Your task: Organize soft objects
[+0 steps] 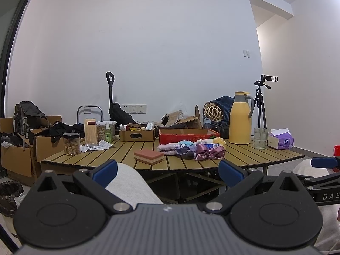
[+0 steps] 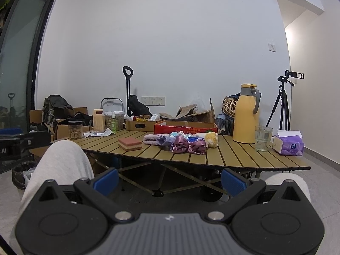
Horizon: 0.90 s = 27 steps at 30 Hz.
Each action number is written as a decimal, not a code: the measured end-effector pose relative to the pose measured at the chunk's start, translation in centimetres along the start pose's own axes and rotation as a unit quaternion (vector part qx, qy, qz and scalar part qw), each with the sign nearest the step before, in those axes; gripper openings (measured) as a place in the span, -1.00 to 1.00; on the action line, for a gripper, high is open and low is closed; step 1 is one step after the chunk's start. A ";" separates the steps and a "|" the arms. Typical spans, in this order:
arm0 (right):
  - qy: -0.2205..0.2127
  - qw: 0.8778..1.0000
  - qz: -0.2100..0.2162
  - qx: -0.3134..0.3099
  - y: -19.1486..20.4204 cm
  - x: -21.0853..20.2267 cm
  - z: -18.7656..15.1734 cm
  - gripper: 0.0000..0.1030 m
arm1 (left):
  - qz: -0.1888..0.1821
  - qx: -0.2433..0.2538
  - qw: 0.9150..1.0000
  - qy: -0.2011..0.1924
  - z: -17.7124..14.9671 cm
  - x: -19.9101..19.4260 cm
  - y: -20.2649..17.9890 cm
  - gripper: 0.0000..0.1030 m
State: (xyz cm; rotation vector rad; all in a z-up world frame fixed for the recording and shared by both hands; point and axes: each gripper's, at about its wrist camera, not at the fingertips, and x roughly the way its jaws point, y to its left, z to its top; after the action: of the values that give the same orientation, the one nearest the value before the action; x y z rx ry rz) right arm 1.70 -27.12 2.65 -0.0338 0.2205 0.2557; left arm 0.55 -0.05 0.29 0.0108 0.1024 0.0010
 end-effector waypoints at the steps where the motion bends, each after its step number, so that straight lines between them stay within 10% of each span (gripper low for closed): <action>1: 0.000 1.000 0.000 -0.001 0.0 0.1 0.0 1.00 | 0.000 0.000 1.000 0.000 0.1 0.1 0.0 1.00; 16: -0.015 1.000 -0.009 0.011 -0.5 1.9 1.6 1.00 | -0.003 -0.022 1.000 0.012 1.5 2.9 0.8 1.00; 27: 0.059 0.978 0.086 0.181 -4.3 18.2 4.8 0.99 | -0.032 -0.051 0.996 0.066 5.8 20.6 7.4 1.00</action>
State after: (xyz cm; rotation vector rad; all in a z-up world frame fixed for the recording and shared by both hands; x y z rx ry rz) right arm 20.97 -26.46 3.36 0.3330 0.3862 0.3829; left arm 21.64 7.30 4.05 -0.0945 0.2352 -0.0572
